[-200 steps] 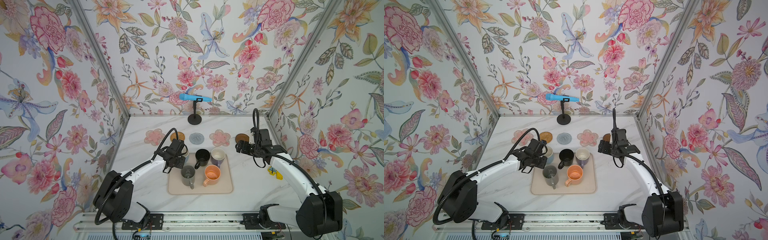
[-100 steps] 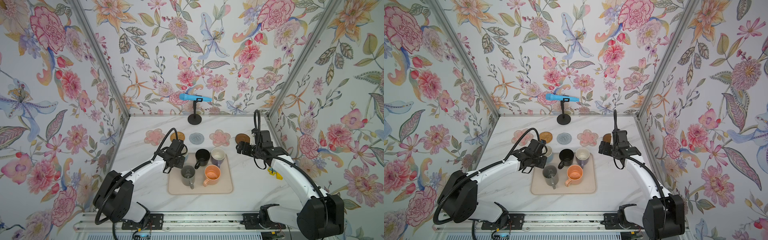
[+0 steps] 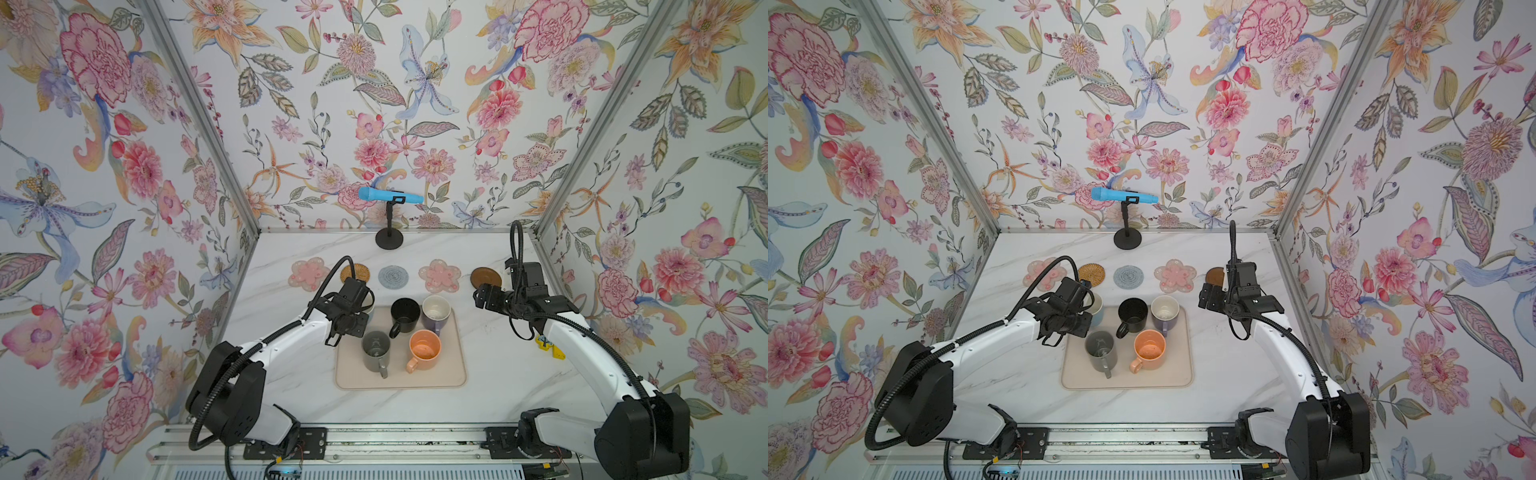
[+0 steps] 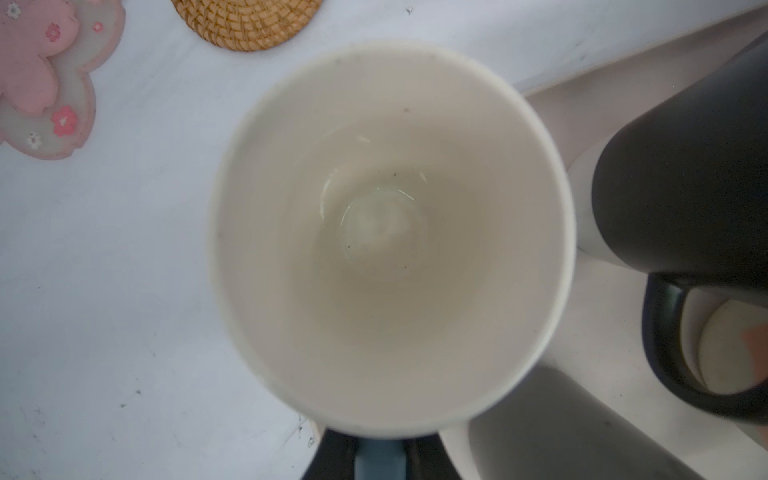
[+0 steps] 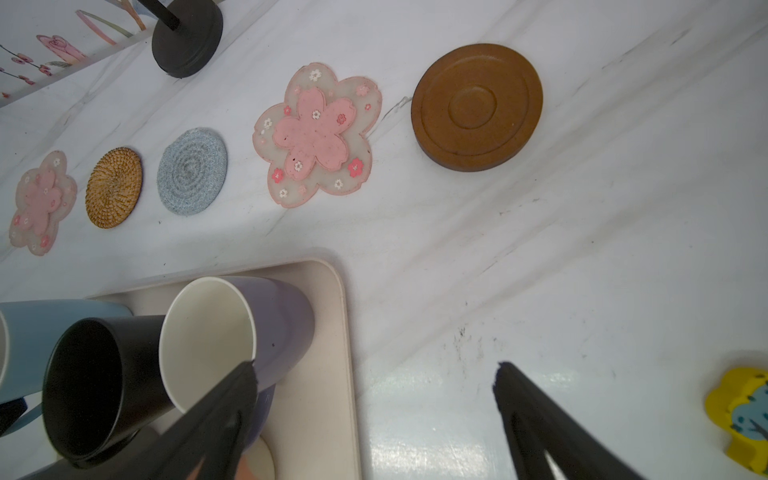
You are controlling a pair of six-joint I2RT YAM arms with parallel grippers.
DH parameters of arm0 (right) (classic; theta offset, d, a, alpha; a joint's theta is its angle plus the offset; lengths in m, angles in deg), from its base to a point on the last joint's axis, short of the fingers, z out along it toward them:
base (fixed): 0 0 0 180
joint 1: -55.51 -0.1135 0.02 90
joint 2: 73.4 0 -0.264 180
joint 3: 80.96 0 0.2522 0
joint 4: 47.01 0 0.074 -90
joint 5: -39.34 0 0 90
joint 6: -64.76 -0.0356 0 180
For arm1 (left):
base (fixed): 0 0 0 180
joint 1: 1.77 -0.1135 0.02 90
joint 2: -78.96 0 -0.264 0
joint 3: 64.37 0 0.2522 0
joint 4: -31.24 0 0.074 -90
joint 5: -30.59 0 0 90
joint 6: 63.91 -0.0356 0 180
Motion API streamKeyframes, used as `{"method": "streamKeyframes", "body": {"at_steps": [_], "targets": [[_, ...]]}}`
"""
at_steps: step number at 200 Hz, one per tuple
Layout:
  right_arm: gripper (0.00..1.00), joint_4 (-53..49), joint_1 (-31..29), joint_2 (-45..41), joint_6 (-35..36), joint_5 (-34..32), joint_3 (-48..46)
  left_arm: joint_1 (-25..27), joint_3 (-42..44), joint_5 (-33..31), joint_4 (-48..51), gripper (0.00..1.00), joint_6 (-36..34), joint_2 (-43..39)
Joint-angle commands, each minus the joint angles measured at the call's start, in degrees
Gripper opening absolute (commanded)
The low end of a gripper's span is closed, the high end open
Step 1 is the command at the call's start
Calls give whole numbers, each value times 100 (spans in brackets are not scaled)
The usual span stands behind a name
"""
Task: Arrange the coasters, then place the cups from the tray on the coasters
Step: 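Lift the light blue mug off the tray with the left gripper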
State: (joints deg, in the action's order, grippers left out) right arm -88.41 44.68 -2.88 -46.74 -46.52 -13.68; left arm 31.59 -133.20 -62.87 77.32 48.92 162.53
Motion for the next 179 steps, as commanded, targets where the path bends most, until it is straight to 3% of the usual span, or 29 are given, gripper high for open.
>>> {"method": "streamKeyframes", "body": {"at_steps": [1,87,179], "targets": [[91,56,11,-80,-65,83,-73,-102,-382,-321,532,0,-168,-308],[91,58,12,-69,-113,129,-52,-1078,-657,-314,766,0,-628,-645],[91,101,4,-56,-153,194,-61,-2085,-1102,-172,629,0,-883,-347]]}}
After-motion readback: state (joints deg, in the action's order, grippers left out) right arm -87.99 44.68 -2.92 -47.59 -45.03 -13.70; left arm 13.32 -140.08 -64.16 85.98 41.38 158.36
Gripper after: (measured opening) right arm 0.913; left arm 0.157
